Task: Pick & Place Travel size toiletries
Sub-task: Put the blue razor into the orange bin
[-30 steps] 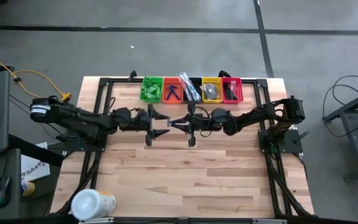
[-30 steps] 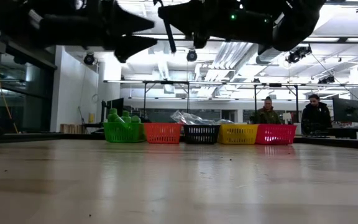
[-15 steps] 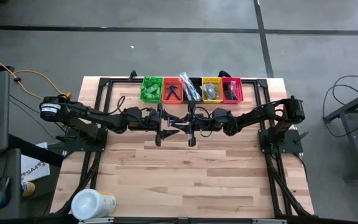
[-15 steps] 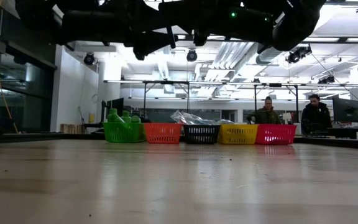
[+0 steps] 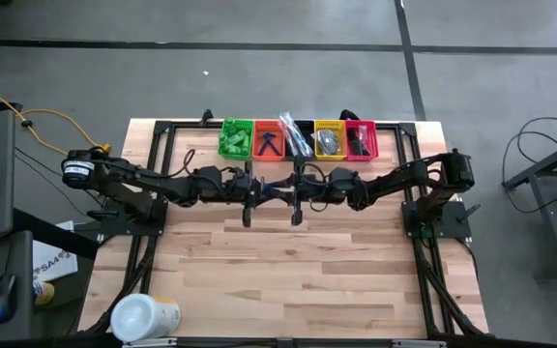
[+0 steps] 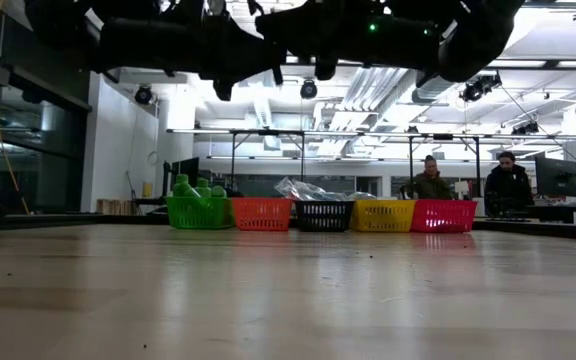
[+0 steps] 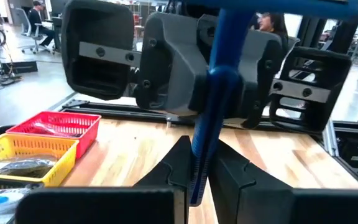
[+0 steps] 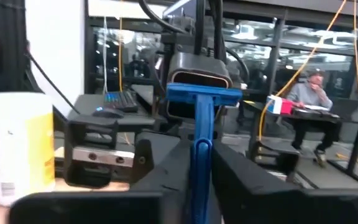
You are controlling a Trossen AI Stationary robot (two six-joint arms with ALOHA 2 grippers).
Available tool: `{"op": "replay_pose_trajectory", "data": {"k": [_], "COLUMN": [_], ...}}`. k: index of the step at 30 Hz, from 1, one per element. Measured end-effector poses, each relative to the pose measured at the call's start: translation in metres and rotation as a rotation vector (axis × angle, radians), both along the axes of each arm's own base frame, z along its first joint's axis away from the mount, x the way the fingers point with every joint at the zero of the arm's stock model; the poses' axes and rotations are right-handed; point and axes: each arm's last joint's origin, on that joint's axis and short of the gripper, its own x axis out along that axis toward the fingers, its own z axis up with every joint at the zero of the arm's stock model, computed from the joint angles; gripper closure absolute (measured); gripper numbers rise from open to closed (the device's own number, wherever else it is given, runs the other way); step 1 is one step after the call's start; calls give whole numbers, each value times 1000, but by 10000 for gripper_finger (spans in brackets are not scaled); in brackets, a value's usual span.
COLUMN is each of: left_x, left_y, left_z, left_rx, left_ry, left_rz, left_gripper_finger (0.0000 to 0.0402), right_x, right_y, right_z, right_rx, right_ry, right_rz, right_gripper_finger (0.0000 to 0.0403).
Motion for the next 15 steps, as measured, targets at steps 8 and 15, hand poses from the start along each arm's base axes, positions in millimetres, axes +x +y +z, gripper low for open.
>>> {"op": "replay_pose_trajectory", "data": {"k": [8, 15], "left_x": [0, -3], "left_y": [2, 28], "left_z": [-3, -9], "left_rx": [-10, -22], "left_ry": [30, 94], "left_rz": [48, 256], "left_gripper_finger": [365, 371], "right_x": [0, -12], "right_y": [6, 10], "right_z": [-2, 17], "right_rx": [41, 63], "right_ry": [21, 90], "right_rz": [-89, -208], "right_gripper_finger": [214, 115]}}
